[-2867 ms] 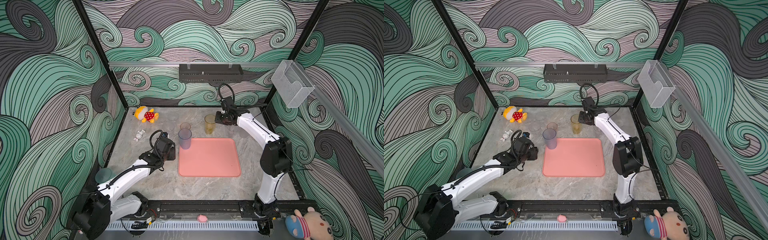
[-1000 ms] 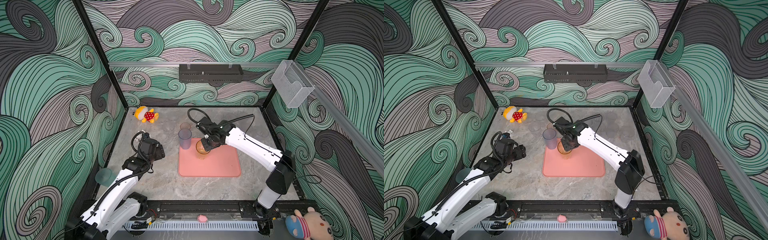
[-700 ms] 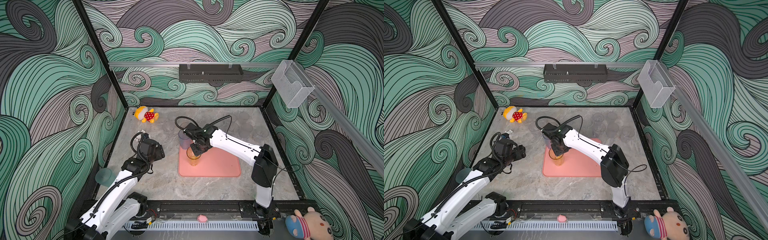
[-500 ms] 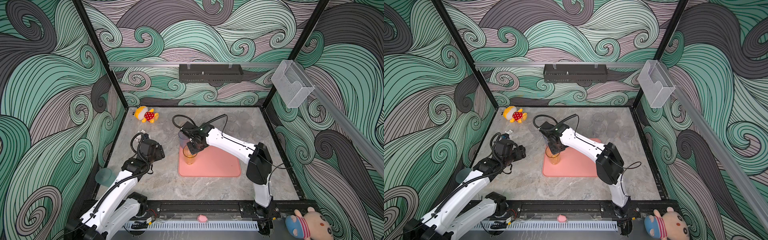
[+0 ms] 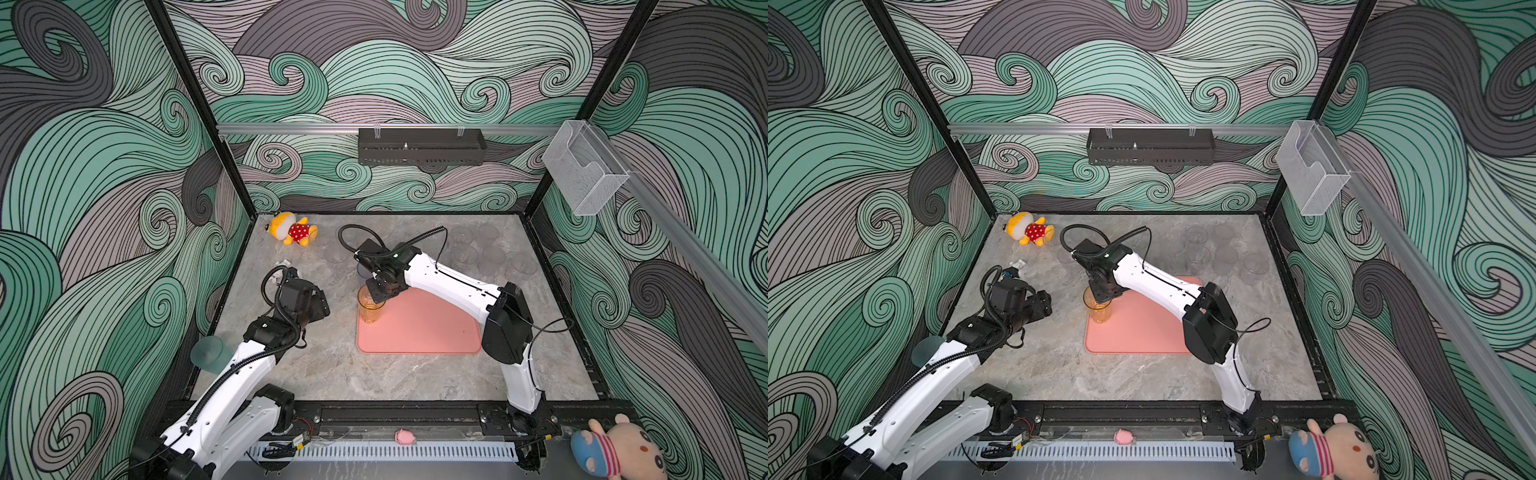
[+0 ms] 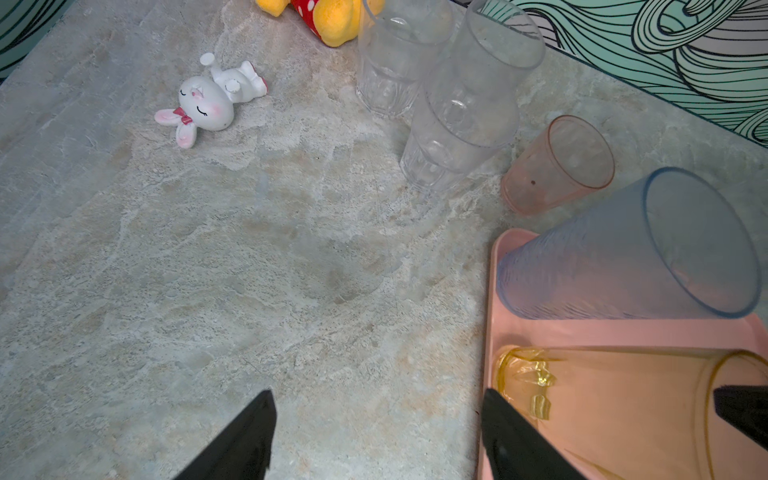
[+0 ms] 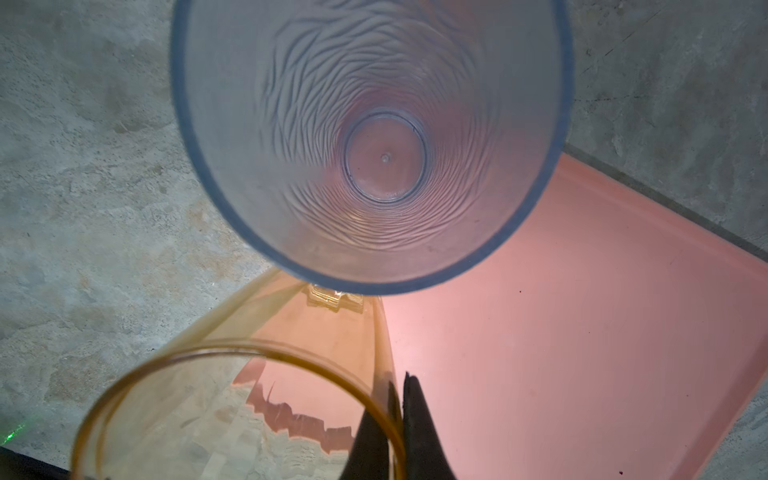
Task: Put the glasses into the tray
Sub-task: 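Set the yellow glass on the tray beside the blue glass and open the right gripper, then lift the right gripper away while the left gripper reaches to the teal glass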
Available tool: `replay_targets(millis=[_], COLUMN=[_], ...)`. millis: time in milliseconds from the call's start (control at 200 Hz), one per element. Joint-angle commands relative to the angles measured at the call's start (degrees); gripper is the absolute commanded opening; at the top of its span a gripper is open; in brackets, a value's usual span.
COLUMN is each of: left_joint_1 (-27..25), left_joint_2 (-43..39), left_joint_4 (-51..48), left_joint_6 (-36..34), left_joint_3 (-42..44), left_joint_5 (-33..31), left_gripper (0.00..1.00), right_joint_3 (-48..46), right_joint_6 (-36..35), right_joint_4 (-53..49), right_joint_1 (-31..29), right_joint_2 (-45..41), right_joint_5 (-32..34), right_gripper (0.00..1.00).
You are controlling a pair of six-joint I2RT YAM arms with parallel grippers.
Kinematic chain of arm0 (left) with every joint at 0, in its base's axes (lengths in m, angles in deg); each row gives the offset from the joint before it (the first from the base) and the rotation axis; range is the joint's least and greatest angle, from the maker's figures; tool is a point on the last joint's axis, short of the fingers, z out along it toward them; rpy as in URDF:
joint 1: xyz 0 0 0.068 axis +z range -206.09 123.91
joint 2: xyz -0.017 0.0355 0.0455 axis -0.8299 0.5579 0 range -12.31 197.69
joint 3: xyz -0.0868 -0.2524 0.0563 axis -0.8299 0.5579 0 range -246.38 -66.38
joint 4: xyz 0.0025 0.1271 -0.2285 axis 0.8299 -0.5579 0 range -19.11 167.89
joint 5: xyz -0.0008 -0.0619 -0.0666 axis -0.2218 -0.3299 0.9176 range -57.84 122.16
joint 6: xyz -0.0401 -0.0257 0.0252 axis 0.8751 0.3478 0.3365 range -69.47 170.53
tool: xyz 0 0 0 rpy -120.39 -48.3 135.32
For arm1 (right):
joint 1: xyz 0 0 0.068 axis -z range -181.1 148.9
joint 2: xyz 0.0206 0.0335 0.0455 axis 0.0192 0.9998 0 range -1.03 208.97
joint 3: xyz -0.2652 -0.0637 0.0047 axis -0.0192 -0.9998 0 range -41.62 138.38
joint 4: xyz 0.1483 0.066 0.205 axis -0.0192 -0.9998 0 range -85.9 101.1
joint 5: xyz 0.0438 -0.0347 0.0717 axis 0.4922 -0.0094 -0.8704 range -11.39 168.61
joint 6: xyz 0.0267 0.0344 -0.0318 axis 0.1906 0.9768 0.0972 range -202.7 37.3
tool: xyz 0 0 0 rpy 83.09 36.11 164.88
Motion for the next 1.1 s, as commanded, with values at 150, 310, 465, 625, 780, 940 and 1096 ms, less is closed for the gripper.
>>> replay_targets(millis=[150,310,465,625,780,940,1096], left_joint_1=[0.3,0.3,0.3,0.3,2.4,10.6,20.9], left_joint_2=[-0.1,0.2,1.3,2.4,2.1,-0.4,-0.1], left_joint_4=[0.3,0.1,-0.3,-1.0,-4.6,-10.4,-19.6], left_joint_6=[1.1,1.5,2.5,2.9,2.7,-0.6,-6.8], left_joint_3=[0.3,0.2,-0.2,-0.9,-4.3,-9.1,-15.6], left_joint_5=[-0.2,-0.4,-0.5,0.2,2.5,8.2,7.4], left_gripper=[0.79,0.79,0.78,0.76,0.74,0.71,0.71], right_joint_3=[0.2,-1.1,-3.7,-9.6,-17.5,-22.8,-27.0], right_joint_6=[1.0,1.1,1.5,2.7,3.7,4.4,4.2], right_joint_4=[-0.2,-0.3,-0.2,2.3,8.1,11.4,13.7], right_joint_1=[-0.1,-0.2,0.0,1.1,2.5,5.0,7.0], right_joint_2=[0.2,-3.4,-8.1,-13.7,-20.2,-24.5,-27.3], right_joint_5=[0.3,-0.3,-1.7,-4.8,-7.5,-8.9,-10.3], right_gripper=[0.23,0.36,0.43,0.43,0.43,0.44,0.44])
